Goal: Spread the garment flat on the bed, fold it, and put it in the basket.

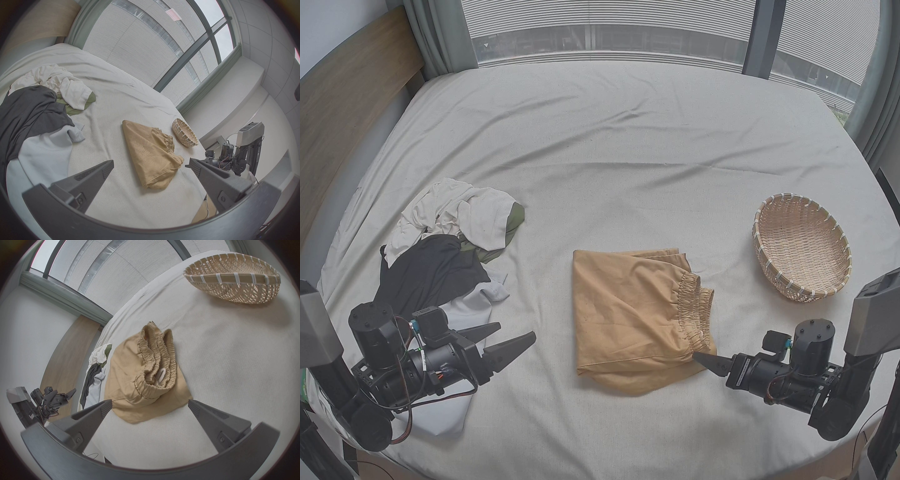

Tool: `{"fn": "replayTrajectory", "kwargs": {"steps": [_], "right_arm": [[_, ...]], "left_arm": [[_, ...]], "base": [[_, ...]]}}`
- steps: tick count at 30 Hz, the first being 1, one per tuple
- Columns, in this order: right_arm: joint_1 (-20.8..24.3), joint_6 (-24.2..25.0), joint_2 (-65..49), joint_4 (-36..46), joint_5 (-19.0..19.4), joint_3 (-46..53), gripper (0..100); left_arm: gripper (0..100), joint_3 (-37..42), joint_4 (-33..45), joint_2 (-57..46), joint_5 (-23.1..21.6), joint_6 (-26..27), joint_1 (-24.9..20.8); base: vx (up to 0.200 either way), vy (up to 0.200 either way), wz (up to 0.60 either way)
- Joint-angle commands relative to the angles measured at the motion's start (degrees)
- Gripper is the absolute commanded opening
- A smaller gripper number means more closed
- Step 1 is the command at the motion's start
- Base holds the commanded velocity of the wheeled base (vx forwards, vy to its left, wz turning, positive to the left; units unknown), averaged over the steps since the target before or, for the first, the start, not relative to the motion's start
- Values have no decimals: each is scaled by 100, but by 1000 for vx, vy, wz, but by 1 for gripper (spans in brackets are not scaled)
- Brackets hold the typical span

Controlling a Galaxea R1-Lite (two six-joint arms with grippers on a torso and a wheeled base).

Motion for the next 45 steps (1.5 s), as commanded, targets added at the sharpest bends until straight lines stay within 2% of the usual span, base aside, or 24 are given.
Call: {"fn": "replayTrajectory", "kwargs": {"steps": [1, 13, 30, 38, 45], "right_arm": [[24, 3, 459, -1, -12, -134, 100], [24, 12, 986, -10, -20, -643, 100], [130, 21, 1091, 7, -38, -1716, 100], [112, 29, 1074, -19, -29, -1812, 100], [95, 152, 555, -10, -12, -1417, 100]], "left_arm": [[100, 106, 1, -2, 1, -1, 13], [100, 282, 1, 6, 1, 113, 48], [100, 379, 1, -29, 1, 122, 75], [100, 475, -7, -55, 1, 122, 75], [100, 502, -7, -55, 1, 122, 83]], "base": [[0, 0, 0], [0, 0, 0], [0, 0, 0], [0, 0, 0], [0, 0, 0]]}}
